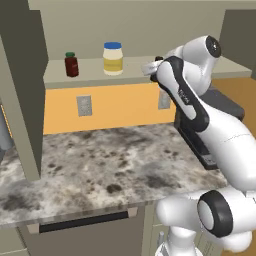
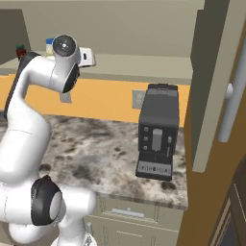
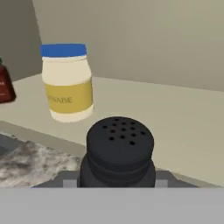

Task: Collect the paprika, mayonnaise, and shaker from the cabinet and place them next to the stove.

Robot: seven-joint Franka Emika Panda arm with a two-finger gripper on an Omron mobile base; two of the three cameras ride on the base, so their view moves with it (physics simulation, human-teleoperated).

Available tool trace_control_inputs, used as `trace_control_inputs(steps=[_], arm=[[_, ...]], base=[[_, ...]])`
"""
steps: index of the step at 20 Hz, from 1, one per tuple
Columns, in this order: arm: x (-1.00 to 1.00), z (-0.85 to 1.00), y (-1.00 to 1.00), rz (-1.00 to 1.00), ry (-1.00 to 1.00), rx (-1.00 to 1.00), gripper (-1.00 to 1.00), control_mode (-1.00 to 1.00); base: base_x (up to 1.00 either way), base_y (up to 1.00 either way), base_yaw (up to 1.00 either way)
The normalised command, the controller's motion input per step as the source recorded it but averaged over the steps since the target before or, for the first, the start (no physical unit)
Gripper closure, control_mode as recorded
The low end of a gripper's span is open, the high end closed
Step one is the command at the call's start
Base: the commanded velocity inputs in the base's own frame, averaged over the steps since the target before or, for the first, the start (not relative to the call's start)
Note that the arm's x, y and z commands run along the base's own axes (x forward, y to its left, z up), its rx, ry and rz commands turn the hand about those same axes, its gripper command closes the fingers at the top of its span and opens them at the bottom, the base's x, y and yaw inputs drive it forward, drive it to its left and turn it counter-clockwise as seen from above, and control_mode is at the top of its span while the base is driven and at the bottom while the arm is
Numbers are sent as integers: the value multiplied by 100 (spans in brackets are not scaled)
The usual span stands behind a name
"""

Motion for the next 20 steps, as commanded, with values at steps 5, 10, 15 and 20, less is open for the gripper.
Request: trace_control_inputs(steps=[5,10,15,20], arm=[[-91,-21,7,9,0,-4,100,-100],[-98,-56,1,13,0,-7,100,-100],[-100,-56,0,14,0,-5,100,-100],[-92,-58,10,15,0,-10,100,-100]], base=[[0,0,0],[0,0,0],[0,0,0],[0,0,0]])
